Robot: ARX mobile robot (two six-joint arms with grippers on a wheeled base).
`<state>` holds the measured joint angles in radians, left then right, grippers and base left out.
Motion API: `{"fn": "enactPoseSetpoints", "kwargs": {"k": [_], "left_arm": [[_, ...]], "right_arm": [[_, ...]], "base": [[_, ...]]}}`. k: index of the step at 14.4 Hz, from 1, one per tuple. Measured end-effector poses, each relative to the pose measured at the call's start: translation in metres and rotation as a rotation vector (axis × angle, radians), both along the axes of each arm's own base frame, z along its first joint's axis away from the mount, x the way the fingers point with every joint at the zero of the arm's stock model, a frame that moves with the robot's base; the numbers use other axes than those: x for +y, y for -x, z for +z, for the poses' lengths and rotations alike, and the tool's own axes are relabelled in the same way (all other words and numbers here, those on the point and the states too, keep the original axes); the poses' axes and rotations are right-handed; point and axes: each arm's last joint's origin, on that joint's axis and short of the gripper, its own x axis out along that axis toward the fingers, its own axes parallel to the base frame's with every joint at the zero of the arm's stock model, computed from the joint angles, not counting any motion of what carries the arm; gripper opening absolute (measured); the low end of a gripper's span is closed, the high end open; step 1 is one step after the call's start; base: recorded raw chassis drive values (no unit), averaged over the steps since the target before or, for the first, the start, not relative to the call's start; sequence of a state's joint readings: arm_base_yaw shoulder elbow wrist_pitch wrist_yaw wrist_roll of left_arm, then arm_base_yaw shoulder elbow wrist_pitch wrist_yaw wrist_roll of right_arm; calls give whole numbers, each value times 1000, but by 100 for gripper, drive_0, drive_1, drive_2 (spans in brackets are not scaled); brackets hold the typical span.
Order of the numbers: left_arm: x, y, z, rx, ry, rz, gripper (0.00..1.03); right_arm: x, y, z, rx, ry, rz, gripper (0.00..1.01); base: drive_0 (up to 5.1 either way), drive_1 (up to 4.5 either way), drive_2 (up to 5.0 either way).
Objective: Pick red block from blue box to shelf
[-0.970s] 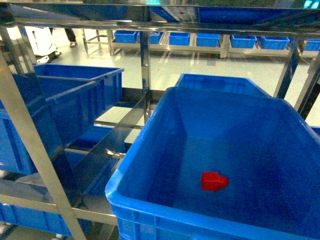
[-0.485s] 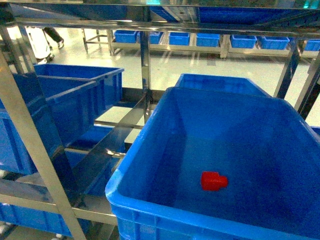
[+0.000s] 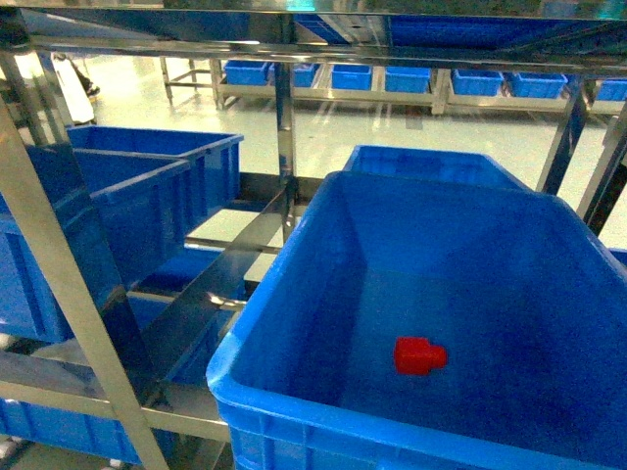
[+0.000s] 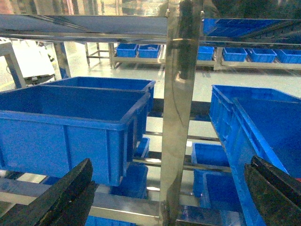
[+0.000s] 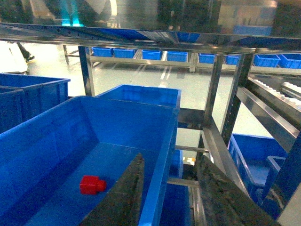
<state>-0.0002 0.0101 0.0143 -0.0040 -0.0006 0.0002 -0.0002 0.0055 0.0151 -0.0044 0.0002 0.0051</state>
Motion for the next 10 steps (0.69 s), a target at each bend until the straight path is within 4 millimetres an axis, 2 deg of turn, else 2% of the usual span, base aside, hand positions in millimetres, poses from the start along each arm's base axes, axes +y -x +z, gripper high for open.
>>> {"fn": "enactPoseSetpoints", "kwargs": {"k": [1,4,8,10], "left_arm": [[0,0,0,0,0,0,98],[0,0,0,0,0,0,98],[0,0,0,0,0,0,98],[0,0,0,0,0,0,98]], "right_arm": [[0,0,0,0,0,0,47],[0,0,0,0,0,0,67],[0,0,0,0,0,0,100],[0,0,0,0,0,0,97]], "base": [[0,0,0],[0,0,0],[0,0,0],[0,0,0]]}}
